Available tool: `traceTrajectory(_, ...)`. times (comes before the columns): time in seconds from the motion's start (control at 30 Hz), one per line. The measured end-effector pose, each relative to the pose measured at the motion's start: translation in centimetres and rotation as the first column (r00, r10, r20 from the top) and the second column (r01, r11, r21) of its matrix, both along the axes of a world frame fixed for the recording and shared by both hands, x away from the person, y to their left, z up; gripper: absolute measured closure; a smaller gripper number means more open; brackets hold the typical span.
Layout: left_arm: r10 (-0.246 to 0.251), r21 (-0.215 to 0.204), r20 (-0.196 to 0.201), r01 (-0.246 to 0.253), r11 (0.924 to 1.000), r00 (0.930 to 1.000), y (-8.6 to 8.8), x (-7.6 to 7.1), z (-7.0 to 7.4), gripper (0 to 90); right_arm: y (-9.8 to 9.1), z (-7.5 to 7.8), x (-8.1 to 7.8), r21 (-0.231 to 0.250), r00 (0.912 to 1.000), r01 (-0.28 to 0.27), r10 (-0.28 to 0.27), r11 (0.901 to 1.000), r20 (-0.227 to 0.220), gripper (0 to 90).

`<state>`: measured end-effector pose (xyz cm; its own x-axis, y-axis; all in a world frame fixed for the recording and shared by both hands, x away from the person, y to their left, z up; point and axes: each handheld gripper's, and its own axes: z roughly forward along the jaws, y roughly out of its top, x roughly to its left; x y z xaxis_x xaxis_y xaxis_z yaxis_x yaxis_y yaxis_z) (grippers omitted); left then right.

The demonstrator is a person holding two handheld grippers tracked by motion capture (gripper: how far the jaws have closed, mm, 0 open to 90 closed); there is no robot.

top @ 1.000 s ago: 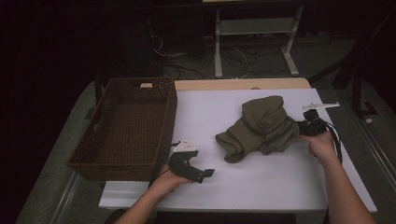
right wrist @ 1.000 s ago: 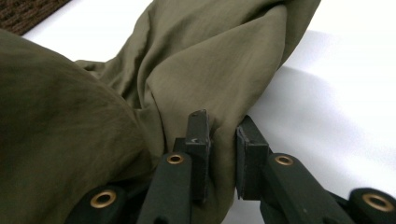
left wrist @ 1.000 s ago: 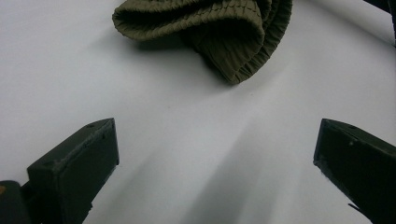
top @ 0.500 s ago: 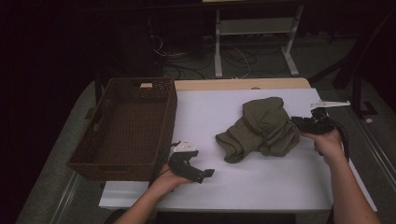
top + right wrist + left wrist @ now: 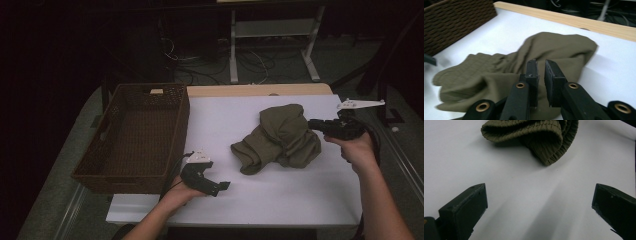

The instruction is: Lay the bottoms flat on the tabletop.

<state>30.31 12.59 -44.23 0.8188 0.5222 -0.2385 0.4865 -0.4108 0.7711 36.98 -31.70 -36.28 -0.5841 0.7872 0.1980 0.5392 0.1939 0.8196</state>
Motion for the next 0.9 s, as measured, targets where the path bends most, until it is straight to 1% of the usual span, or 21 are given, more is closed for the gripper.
traceTrajectory(0.1, -0.001, 0.000, 0.001, 0.001, 1.0000, 1.0000, 0.0, 0.0, 0.0, 0.0, 0.9, 0.1, 0.0, -0.013, 0.9993, -0.036, 0.036, 0.9992, -0.008, 81.0)
traceTrajectory(0.2, -0.002, 0.000, -0.001, 0.002, 1.0000, 1.0000, 0.0, 0.0, 0.0, 0.0, 1.5, -0.2, -0.1, -0.029, 0.9983, -0.056, 0.056, 0.9980, -0.019, 80.9)
traceTrajectory(0.27, -0.002, -0.001, -0.001, 0.002, 1.0000, 1.0000, 0.1, 0.0, 0.0, 0.0, 1.8, -0.3, -0.3, -0.035, 0.9974, -0.068, 0.067, 0.9971, -0.025, 81.0)
traceTrajectory(0.33, -0.001, 0.001, 0.000, 0.001, 1.0000, 1.0000, 0.1, 0.0, 0.0, 0.0, 2.1, -0.4, -0.7, -0.051, 0.9960, -0.085, 0.084, 0.9951, -0.032, 81.0)
traceTrajectory(0.5, 0.000, 0.009, 0.007, 0.000, 1.0000, 1.0000, 0.0, -0.1, 0.0, 0.0, 2.1, -1.1, -1.7, -0.073, 0.9936, -0.103, 0.100, 0.9920, -0.053, 81.0)
traceTrajectory(0.7, -0.004, 0.024, 0.015, 0.003, 0.9997, 0.9999, -0.1, -0.2, 0.0, 0.0, 2.2, -2.1, -2.9, -0.079, 0.9890, -0.128, 0.121, 0.9886, -0.085, 81.0)
traceTrajectory(0.9, -0.004, 0.022, 0.011, 0.004, 0.9998, 0.9999, -0.1, -0.2, 0.1, 0.0, 2.6, -3.1, -3.8, -0.101, 0.9825, -0.159, 0.147, 0.9822, -0.114, 81.0)
